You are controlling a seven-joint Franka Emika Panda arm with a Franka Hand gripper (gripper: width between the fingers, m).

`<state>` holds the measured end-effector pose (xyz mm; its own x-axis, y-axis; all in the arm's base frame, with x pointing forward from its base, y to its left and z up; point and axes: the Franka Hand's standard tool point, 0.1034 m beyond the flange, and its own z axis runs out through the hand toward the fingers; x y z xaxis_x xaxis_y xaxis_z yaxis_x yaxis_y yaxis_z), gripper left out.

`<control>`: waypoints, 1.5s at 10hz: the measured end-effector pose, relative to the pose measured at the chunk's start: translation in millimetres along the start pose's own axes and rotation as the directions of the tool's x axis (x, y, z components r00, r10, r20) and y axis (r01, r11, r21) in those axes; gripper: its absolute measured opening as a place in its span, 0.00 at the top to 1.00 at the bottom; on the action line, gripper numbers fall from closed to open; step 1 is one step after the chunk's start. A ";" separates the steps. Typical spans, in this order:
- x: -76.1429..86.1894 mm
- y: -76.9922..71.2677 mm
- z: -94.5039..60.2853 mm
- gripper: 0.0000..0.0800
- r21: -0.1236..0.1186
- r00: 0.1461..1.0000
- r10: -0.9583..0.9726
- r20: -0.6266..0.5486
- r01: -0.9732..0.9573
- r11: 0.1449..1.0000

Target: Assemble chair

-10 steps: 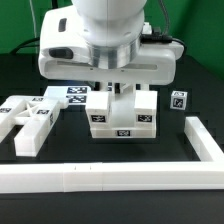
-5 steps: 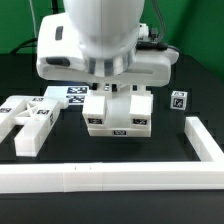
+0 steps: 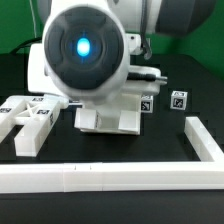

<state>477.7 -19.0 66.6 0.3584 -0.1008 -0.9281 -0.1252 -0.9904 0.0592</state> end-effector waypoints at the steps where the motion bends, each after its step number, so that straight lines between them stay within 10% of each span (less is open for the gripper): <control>1: 3.3 0.2 -0.3 0.68 -0.001 1.000 0.000 -0.003 0.000 1.000; 11: 1.5 8.5 -6.9 0.68 0.040 1.000 0.013 -0.024 -0.012 0.999; 15: -8.8 13.3 7.4 0.68 0.082 0.970 -0.001 0.243 -0.020 0.996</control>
Offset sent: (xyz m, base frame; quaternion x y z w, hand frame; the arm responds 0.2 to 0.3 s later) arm 0.0000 -0.0007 0.0008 0.0000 0.0035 -0.0076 1.0000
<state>466.0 -30.6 72.9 0.1232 -0.0741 -0.9896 -0.2079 -0.9770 0.0472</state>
